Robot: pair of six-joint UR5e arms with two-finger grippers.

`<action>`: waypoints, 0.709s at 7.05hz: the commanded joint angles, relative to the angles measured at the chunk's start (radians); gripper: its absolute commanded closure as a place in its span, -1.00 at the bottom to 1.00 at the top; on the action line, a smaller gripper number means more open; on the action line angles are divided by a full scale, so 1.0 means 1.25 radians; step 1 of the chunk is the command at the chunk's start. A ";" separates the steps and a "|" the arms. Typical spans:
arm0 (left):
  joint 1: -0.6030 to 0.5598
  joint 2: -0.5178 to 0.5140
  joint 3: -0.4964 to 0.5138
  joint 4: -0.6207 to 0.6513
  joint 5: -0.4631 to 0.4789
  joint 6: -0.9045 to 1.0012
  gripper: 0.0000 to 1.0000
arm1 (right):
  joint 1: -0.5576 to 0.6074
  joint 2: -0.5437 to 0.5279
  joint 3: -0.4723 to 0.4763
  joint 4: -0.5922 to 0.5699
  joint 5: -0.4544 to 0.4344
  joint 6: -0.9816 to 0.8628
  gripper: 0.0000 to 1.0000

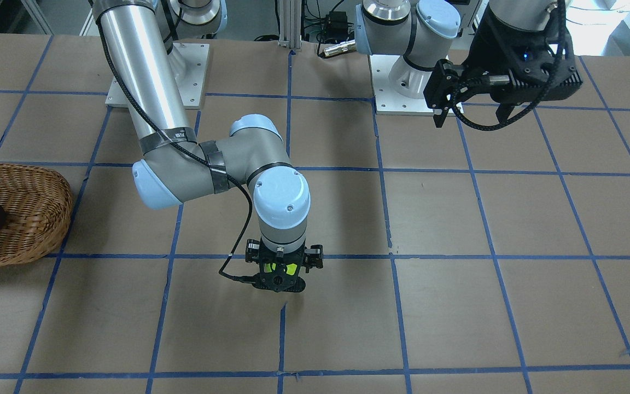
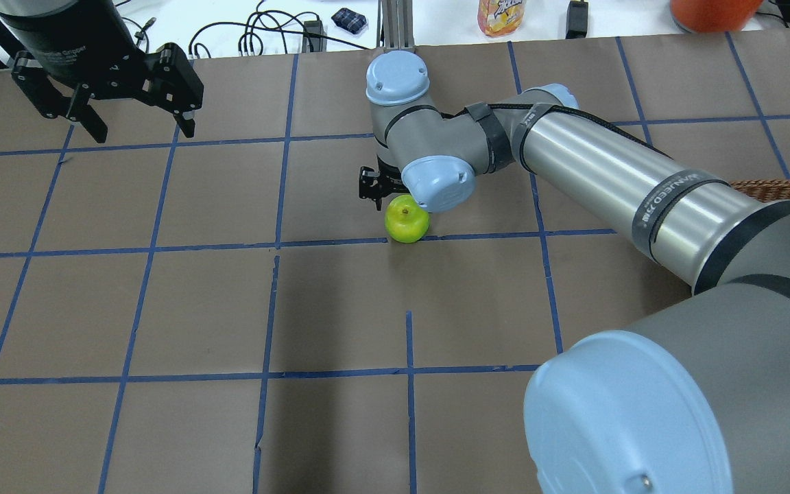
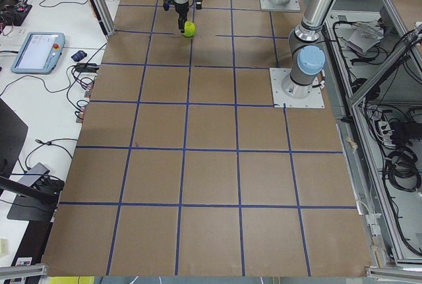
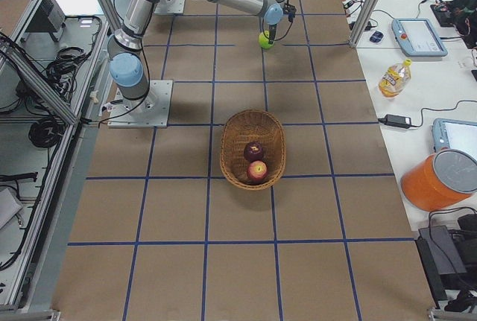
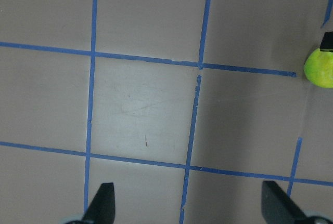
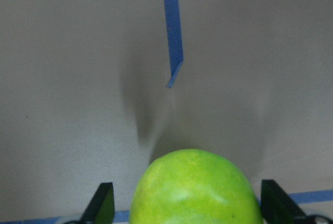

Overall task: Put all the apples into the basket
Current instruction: 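Grasp the green apple with the right gripper while the left returns to rest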

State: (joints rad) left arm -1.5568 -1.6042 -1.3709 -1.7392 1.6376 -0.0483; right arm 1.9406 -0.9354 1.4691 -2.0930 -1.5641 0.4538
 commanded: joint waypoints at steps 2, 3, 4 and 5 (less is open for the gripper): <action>0.011 0.000 0.001 0.000 0.002 0.009 -1.00 | -0.004 -0.003 0.009 0.007 -0.008 -0.065 0.09; 0.007 0.006 -0.008 -0.004 0.005 0.008 -1.00 | -0.029 -0.027 -0.003 0.025 -0.004 -0.090 0.11; 0.008 -0.004 -0.007 -0.001 0.001 0.006 -1.00 | -0.098 -0.086 -0.003 0.099 0.000 -0.162 0.11; 0.008 -0.004 -0.009 -0.001 0.008 0.005 -1.00 | -0.199 -0.157 0.010 0.169 0.000 -0.280 0.11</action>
State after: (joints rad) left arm -1.5462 -1.6056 -1.3795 -1.7415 1.6419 -0.0402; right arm 1.8159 -1.0387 1.4713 -1.9778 -1.5666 0.2458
